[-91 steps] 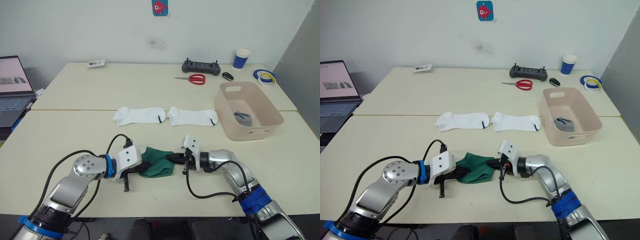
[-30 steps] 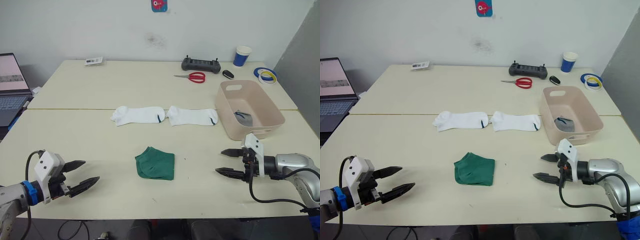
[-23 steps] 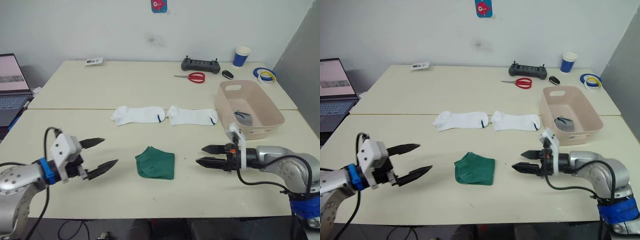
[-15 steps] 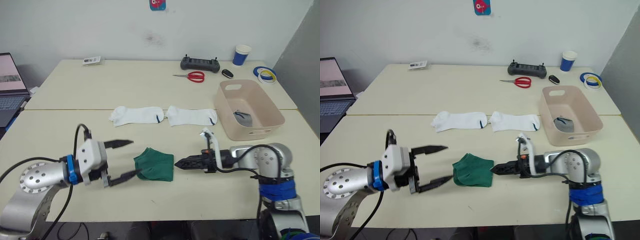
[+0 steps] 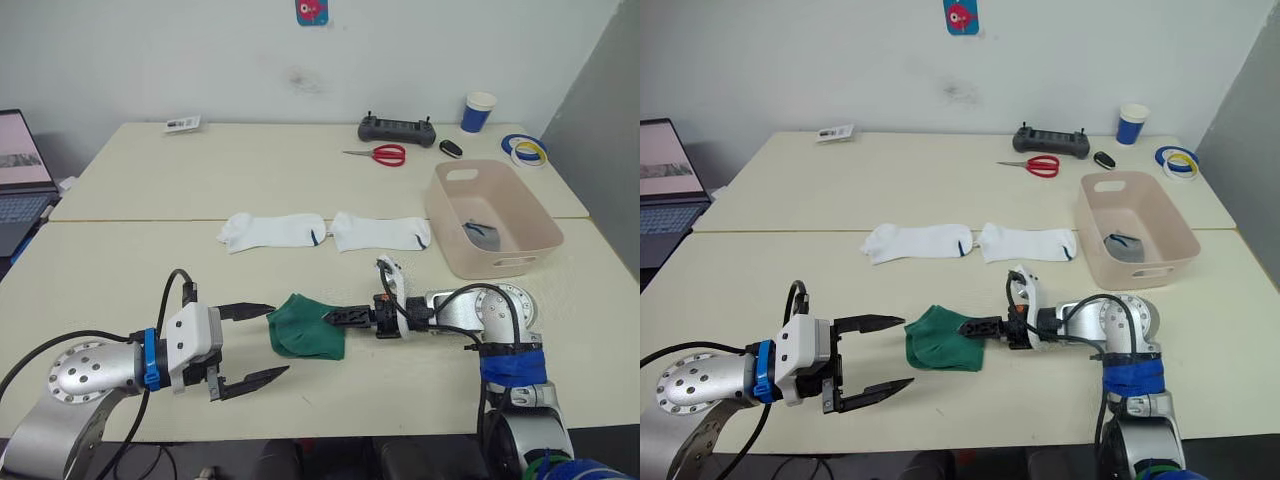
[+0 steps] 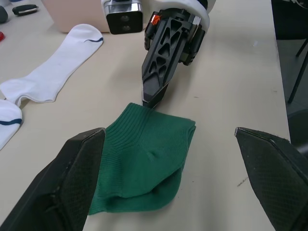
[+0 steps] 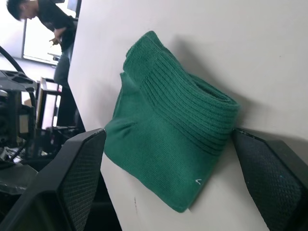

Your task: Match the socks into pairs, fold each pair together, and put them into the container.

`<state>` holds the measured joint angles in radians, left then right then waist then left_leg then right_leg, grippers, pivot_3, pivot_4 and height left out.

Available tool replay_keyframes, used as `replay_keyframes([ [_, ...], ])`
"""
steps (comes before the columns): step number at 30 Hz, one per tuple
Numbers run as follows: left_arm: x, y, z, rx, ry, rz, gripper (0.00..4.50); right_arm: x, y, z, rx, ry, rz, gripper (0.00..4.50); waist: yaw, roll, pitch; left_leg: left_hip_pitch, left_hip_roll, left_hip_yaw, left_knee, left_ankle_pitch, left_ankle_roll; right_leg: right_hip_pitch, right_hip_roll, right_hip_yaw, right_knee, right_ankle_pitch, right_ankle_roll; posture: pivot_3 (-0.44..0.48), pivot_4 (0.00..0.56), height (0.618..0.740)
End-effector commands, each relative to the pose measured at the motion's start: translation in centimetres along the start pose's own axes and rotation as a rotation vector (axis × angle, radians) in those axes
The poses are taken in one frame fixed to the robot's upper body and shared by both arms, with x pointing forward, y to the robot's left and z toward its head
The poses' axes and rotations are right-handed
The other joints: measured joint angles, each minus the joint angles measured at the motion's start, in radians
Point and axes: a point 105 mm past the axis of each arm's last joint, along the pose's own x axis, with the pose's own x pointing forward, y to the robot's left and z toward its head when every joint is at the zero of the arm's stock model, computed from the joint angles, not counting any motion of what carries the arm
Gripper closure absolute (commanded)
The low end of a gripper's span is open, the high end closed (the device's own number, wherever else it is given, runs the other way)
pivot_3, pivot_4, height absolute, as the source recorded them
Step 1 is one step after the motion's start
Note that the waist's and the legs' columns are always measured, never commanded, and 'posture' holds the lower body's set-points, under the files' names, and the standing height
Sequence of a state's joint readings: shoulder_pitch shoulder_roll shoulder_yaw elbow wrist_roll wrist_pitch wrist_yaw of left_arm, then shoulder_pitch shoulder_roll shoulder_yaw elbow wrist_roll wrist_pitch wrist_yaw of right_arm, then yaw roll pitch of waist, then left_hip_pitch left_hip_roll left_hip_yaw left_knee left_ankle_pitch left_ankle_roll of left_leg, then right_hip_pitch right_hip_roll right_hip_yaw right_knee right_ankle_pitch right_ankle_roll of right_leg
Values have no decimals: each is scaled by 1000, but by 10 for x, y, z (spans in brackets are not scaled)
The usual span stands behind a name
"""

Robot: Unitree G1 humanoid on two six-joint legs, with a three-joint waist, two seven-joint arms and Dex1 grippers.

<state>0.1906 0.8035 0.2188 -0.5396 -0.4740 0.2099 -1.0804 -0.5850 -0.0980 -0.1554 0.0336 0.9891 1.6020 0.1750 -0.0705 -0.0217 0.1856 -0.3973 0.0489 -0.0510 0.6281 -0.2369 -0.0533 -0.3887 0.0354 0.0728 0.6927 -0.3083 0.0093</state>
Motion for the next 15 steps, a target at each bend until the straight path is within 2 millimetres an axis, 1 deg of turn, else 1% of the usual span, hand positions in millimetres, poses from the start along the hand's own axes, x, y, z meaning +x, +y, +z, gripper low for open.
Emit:
replay_keyframes([
  [1, 3, -4, 8, 32, -26, -12, 0, 14, 6, -8, 64, 44, 51, 52, -11, 0, 0, 0, 0, 0, 0, 0, 0, 0, 1, 0, 0, 0, 0, 0, 150, 740],
  [4, 2, -3, 8, 33, -24, -9, 0, 21, 14, -8, 110, 49, 112, 52, -20, 0, 0, 0, 2, 0, 0, 0, 0, -1, 2, 0, 1, -1, -1, 0, 150, 740],
  [8, 0, 0, 6, 32, -19, -7, 0, 27, 20, -8, 147, 52, 154, 52, -19, 0, 0, -1, 4, -2, -1, 0, 0, -1, 4, 0, 1, -1, -2, 0, 150, 740],
  [12, -2, 3, 3, 15, -10, 6, 0, 33, 18, -10, 176, 50, 146, 52, -19, 0, 0, -1, 6, -1, -1, 0, 1, -2, 6, 0, 0, -1, -2, 0, 150, 740],
  [15, -9, 8, -2, -19, 0, 29, 0, 36, 16, -14, 171, 53, 129, 52, -19, 1, 0, -1, 9, -1, -1, -1, 1, -2, 8, 0, 0, -1, -2, 0, 150, 740],
])
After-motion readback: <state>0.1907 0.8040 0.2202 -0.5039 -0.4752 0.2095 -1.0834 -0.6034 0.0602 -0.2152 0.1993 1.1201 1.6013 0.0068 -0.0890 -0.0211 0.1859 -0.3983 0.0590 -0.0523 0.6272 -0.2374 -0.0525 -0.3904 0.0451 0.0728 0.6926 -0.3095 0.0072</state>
